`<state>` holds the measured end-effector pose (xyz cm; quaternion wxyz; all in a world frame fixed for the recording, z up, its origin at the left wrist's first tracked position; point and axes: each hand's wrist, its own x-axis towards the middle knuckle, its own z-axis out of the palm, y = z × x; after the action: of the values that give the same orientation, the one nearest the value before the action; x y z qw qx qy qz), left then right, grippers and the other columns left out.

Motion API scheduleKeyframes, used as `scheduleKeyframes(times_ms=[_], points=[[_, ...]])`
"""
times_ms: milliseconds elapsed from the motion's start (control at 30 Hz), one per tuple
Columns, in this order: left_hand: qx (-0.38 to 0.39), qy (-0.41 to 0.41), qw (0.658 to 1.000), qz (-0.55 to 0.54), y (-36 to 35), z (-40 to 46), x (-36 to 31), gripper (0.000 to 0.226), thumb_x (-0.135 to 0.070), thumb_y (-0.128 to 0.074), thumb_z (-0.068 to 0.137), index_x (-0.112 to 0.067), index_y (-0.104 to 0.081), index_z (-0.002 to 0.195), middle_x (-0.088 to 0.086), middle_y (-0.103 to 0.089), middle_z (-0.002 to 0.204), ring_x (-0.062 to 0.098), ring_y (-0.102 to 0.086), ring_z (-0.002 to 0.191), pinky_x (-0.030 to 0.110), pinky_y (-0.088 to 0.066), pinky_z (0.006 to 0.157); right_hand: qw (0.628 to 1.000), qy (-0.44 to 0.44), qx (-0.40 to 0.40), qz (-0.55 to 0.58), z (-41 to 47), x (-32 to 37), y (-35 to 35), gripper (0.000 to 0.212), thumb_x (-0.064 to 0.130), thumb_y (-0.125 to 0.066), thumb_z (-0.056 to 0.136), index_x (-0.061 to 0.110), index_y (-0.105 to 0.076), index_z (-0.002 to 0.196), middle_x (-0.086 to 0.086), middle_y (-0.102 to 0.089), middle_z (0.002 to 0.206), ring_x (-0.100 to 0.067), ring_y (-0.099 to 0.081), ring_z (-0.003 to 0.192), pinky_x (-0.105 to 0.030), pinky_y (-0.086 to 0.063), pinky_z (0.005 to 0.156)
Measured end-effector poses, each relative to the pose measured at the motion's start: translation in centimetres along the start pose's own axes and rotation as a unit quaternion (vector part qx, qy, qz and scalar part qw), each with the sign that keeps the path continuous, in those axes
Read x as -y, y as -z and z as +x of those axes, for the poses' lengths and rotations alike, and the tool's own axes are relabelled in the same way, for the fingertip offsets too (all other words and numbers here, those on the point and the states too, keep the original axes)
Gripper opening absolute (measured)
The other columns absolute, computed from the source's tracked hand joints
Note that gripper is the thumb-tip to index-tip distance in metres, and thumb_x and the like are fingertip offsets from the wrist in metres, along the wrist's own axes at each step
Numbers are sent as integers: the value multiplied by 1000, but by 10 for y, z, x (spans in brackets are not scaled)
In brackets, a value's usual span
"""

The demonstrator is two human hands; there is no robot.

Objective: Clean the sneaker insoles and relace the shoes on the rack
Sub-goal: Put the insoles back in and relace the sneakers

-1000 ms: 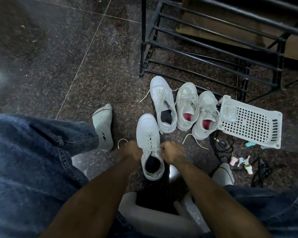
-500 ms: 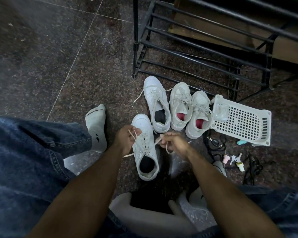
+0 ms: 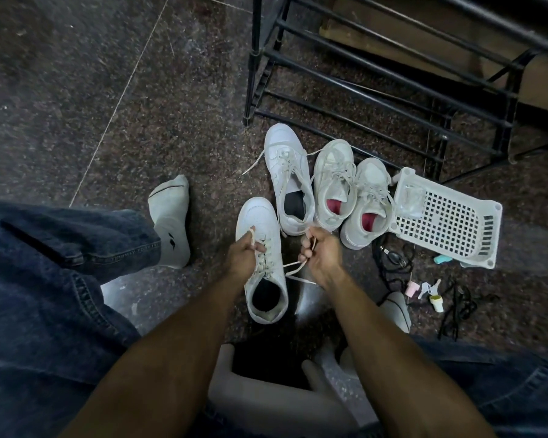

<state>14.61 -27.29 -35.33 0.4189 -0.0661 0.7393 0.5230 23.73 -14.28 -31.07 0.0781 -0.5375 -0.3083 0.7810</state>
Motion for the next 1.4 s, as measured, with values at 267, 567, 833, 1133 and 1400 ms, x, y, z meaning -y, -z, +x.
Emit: scheduleKeyframes(times_ms=[267, 567, 833, 1133, 1400], points=[[199, -104, 904, 364, -9, -26, 1, 34, -29, -43, 83, -24, -63, 110, 2, -65, 105, 25, -59, 104, 36, -46, 85, 983, -48, 50, 173, -11, 3, -15, 29, 18, -44, 98, 10, -54, 72, -8, -66, 72, -20, -64, 74, -37, -51, 87], [182, 11, 964, 195, -15, -19, -2, 32, -39, -48, 89, -19, -68, 75, 0, -69, 65, 15, -60, 67, 30, -48, 68, 966, 78, 29, -245, -21, -9, -16, 40, -16, -36, 88, 1, -67, 105, -22, -67, 113, -27, -66, 89, -34, -56, 68], [152, 60, 980, 116, -15, -16, -7, 31, -12, -41, 93, -14, -63, 72, -5, -58, 45, 15, -45, 44, 22, -34, 46, 888, 141, 22, -437, -2, -33, 23, 21, -8, -62, 85, 10, -71, 76, -5, -69, 71, -2, -61, 57, -27, -54, 69], [88, 78, 993, 10, -13, -11, -3, 13, -4, -60, 81, 5, -67, 85, 7, -54, 78, 18, -49, 62, 22, -38, 46, 844, 19, 111, -525, -20, 7, 31, 19, -7, -57, 86, 8, -66, 83, -6, -60, 64, -11, -52, 51, -21, -46, 51], [84, 90, 992, -19, -14, -2, 3, 12, -13, -67, 73, -15, -74, 64, 16, -66, 97, 34, -61, 87, 45, -49, 76, 794, -13, 204, -573, -41, -6, 5, 59, -11, -47, 82, 24, -55, 129, -3, -53, 61, -8, -47, 43, -19, -42, 45]])
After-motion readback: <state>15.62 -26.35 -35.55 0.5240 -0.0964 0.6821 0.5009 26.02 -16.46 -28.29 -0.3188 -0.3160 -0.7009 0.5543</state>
